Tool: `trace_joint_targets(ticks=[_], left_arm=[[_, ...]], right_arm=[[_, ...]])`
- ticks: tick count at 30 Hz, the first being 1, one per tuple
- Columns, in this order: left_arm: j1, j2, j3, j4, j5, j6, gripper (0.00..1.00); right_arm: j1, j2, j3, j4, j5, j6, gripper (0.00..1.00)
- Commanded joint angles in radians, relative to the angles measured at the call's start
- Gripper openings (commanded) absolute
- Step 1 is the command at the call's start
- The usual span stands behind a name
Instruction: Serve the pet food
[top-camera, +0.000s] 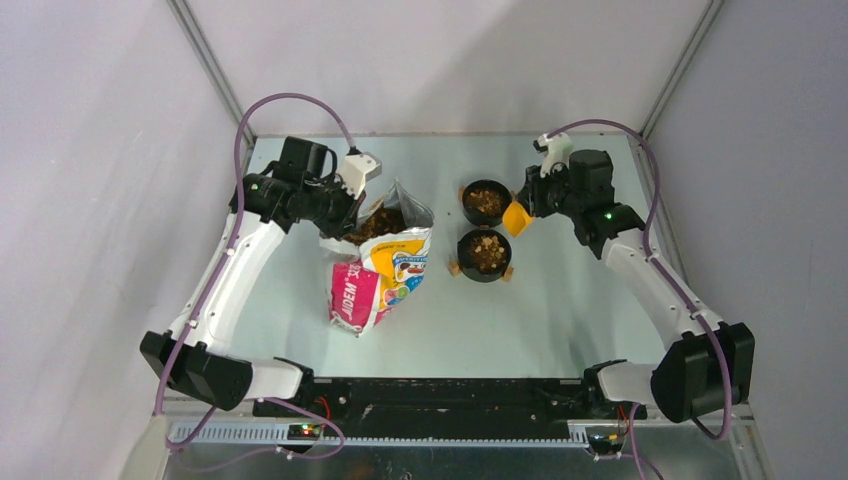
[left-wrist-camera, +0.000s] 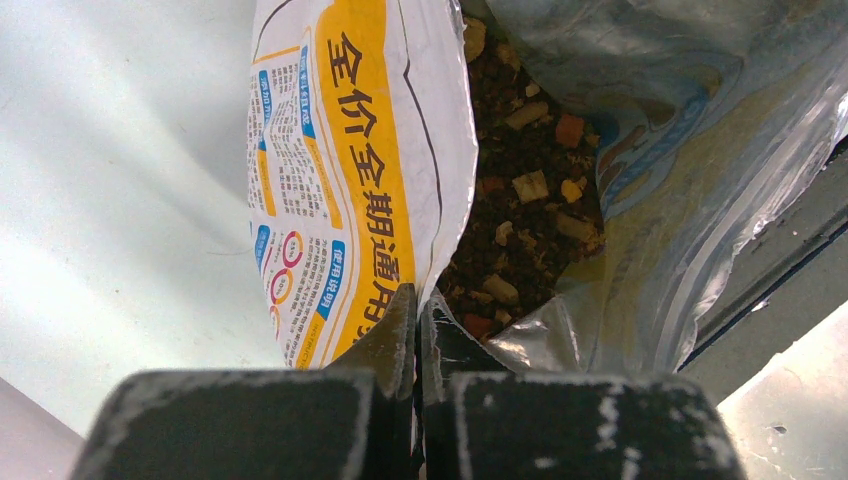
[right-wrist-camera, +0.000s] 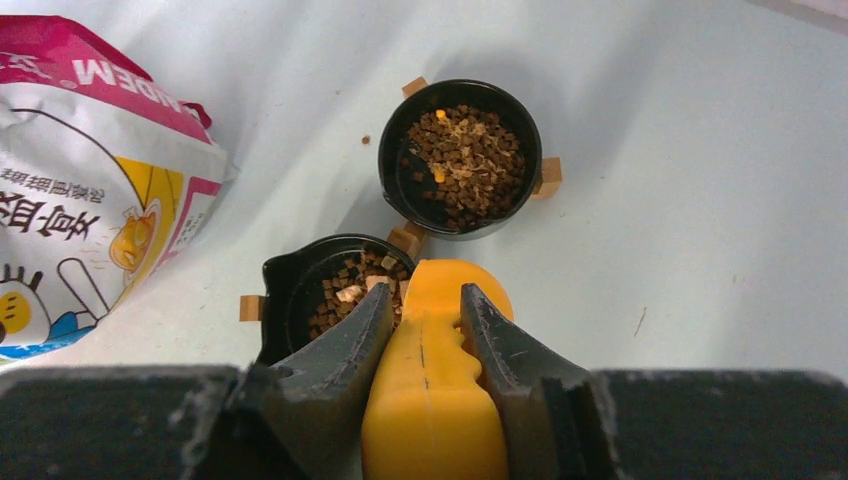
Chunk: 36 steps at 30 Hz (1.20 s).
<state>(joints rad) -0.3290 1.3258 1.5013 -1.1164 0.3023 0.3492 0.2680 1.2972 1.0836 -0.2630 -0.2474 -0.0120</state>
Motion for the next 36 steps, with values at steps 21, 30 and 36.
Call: trace_joint_targets(ticks=[21, 30, 36], left_arm=[[-0.01, -0.021, 0.045, -0.052, 0.072, -0.053, 0.0], [-0.011, -0.007, 0.104, 0.016, -0.026, -0.137, 0.0], [-0.011, 0.008, 0.129, 0.085, -0.075, -0.215, 0.0]], right_arm=[[-0.08, 0.061, 0.619, -0.267, -0.497, 0.272, 0.0], [0.19, 0.1, 0.717, -0.18, -0.389, 0.311, 0.0], [0.358, 0.237, 0.809, -0.227, -0.258, 0.22, 0.0]])
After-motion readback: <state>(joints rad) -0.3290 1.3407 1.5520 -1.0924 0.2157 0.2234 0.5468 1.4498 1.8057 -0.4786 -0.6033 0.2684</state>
